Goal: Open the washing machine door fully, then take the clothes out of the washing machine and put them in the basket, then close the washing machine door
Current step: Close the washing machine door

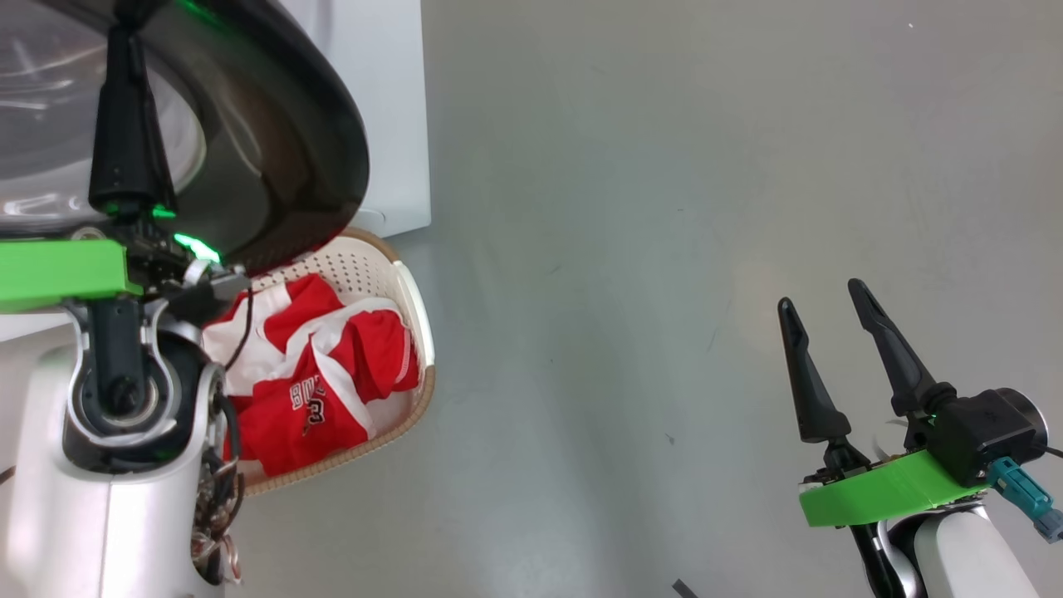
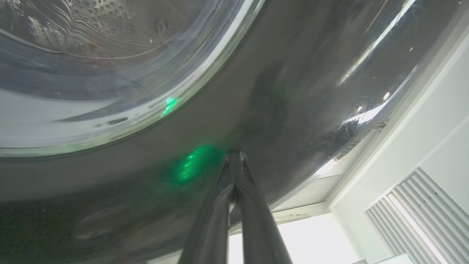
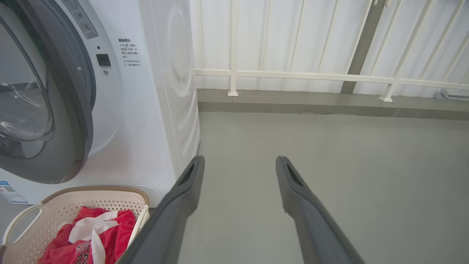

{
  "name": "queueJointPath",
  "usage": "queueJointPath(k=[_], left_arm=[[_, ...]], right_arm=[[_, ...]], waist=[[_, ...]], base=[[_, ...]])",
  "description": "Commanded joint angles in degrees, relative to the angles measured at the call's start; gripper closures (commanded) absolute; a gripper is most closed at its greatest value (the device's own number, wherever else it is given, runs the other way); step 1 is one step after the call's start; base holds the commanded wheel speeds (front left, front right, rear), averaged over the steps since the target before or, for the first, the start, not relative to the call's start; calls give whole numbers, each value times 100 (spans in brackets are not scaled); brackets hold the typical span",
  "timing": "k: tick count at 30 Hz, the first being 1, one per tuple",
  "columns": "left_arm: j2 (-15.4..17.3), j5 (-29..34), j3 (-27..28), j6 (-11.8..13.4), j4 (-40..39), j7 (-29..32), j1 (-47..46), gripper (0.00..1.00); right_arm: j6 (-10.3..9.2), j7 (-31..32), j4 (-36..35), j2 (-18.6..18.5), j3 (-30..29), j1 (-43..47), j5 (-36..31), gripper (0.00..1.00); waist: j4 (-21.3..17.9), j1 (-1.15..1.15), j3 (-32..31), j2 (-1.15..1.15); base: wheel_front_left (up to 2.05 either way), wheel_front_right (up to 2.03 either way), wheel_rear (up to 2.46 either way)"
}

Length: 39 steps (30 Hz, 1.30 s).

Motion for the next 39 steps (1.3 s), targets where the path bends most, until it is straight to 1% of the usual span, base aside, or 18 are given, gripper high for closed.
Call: queueJointPath(k=[1,8,14,15,16,17,21,24,29,30,33,35,39], left_arm=[[155,75,103,-106,-99,-37,-143,100],[154,122,47,-207,40,-18,-137,100],[245,311,-55,-316,43,-7,18,100],[275,352,-66,-347,35,-8,55,70],[310,407,-77,-365,37,-16,97,50],[346,473,-80,-360,49,-44,141,0],[625,1059,-231,-354,103,-202,318,0],[729,1380,-327,-380,134,-332,491,0],[1019,2151,-577,-390,195,-521,819,0],[1019,2151,-577,-390,195,-521,819,0],[1179,2813,-734,-408,122,-679,987,0],[1209,3246,-798,-402,44,-754,1118,0],[1244,4145,-902,-304,-75,-812,1423,0]], right_arm=[[36,-36,-126,-48,131,-114,47,0],[36,-36,-86,-48,114,-154,25,0],[36,-36,-72,-48,105,-138,-9,0],[36,-36,-70,-48,105,-135,-17,0],[36,-36,-64,-48,109,-132,-26,0],[36,-36,-58,-48,115,-129,-37,0],[36,-36,-31,-48,137,-111,-76,0],[36,-36,-11,-48,142,-80,-117,0],[36,-36,-23,-48,118,-55,-198,0],[36,-36,-23,-48,118,-55,-198,0],[36,-36,-34,-48,77,-80,-230,0],[36,-36,-9,-48,28,-78,-172,0],[36,-36,-54,-48,-57,-45,-138,0]], waist=[[-16,0,43,0],[50,0,9,0],[155,0,-142,0],[175,0,-172,0],[194,0,-205,0],[214,0,-242,0],[294,0,-417,0],[366,0,-575,0],[476,0,-797,0],[476,0,-797,0],[538,0,-882,0],[587,0,-956,0],[650,0,-1151,0]], base=[[0,0,0],[0,0,0],[0,0,0],[0,0,0],[0,0,0],[0,0,0],[0,0,0],[0,0,0],[0,0,0],[0,0,0],[0,0,0],[0,0,0],[0,0,0]])
